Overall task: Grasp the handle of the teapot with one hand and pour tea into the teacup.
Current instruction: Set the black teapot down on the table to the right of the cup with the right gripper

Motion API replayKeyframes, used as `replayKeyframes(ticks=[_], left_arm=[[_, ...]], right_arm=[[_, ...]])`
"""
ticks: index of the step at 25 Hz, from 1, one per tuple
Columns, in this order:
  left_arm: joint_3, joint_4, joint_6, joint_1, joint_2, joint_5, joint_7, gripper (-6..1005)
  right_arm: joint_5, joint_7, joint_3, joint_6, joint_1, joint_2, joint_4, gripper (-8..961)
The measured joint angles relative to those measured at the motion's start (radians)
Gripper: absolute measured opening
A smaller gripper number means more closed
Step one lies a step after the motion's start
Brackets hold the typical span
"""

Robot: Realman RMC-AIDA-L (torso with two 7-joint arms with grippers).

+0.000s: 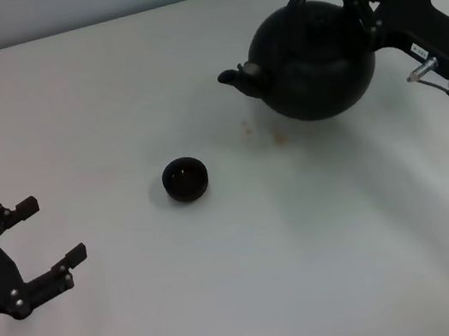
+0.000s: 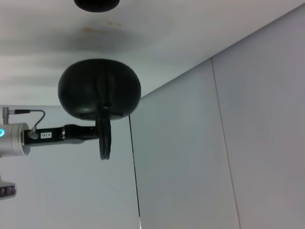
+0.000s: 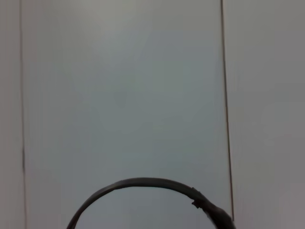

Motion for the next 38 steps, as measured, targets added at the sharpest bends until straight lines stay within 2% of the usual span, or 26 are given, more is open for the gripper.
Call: replayKeyframes(ticks=[15, 38], left_arm=[[-0.007, 0.0, -0.001, -0.004, -0.002, -0.003, -0.003, 860], [-0.007, 0.0, 0.002, 0.0, -0.002, -0.011, 0.0, 860]], right_arm=[[0.0, -0.042, 0.009, 0.103, -0.015, 0.006, 0.033, 78], [0.0, -0.095, 0.021, 0.101, -0.029, 0.005, 0.052, 102]])
